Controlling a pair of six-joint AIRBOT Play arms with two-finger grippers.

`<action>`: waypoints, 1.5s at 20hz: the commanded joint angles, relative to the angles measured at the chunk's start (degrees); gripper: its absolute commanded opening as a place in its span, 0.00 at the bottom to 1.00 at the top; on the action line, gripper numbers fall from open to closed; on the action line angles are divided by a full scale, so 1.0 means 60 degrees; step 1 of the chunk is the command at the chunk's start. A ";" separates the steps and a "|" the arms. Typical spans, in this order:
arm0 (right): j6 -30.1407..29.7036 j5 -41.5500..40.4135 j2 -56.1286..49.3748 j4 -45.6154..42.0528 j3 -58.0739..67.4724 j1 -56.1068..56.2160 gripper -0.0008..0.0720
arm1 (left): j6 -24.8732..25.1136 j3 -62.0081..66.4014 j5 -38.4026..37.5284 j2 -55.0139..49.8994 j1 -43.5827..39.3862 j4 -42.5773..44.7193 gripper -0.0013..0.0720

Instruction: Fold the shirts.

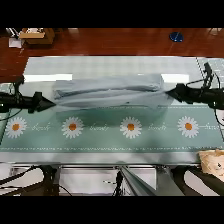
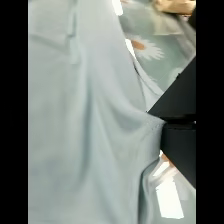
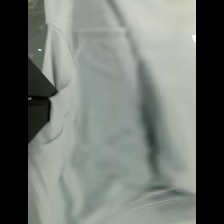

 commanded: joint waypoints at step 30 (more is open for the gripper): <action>0.0933 0.1902 -0.5799 -0.1450 0.4983 -0.1738 0.75 | -0.1388 0.6262 -0.0922 -0.4728 0.0579 -0.0193 0.74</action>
